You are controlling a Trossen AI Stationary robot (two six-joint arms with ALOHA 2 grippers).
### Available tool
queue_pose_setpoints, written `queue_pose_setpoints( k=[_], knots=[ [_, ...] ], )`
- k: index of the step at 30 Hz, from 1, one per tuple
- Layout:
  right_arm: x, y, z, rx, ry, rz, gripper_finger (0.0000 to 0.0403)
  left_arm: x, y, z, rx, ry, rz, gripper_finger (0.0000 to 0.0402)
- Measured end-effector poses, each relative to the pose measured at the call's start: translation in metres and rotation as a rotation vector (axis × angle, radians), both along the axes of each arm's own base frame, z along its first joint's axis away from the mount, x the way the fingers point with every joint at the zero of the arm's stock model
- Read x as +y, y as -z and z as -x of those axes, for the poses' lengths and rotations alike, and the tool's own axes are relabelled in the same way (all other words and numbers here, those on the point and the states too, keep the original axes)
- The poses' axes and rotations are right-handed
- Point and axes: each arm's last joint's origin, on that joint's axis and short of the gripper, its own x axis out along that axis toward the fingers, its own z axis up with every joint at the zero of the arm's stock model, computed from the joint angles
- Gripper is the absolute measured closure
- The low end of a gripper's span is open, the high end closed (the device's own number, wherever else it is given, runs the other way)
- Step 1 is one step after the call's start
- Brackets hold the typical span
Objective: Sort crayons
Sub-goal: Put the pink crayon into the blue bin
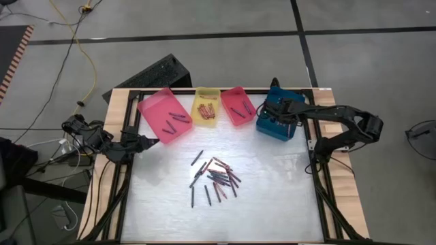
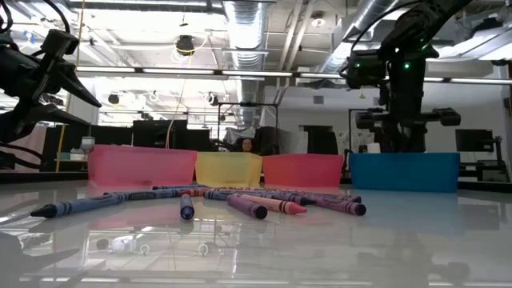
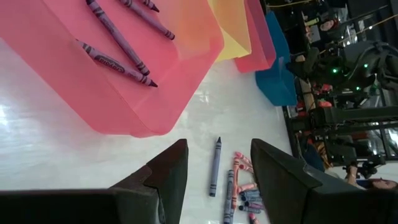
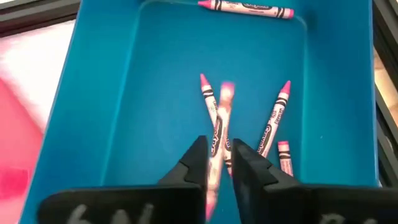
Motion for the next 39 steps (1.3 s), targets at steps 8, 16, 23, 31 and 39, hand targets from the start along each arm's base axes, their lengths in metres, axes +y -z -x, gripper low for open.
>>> queue_pose_setpoints(
  k=[8, 16, 23, 31, 39],
  knots=[
    [0.001, -0.002, -0.005, -0.039, -0.105, -0.071, 0.0279, 0.0, 0.0, 0.0, 0.002, 0.0, -0.002, 0.0236],
    [0.021, -0.034, -0.052, -0.318, -0.641, -0.128, 0.0278, 0.001, 0.001, 0.001, 0.016, -0.002, -0.012, 0.0236],
    [0.076, -0.061, -0.099, -0.571, -1.018, 0.135, 0.0279, 0.001, 0.002, 0.001, 0.023, -0.004, -0.019, 0.0236],
    [0.141, -0.046, -0.137, -0.601, -1.227, 0.327, 0.028, 0.001, 0.003, 0.002, 0.035, -0.004, -0.026, 0.0236],
    [0.159, 0.015, -0.17, -0.545, -1.255, 0.306, 0.028, 0.001, 0.003, 0.002, 0.043, 0.001, -0.027, 0.0236]
  ],
)
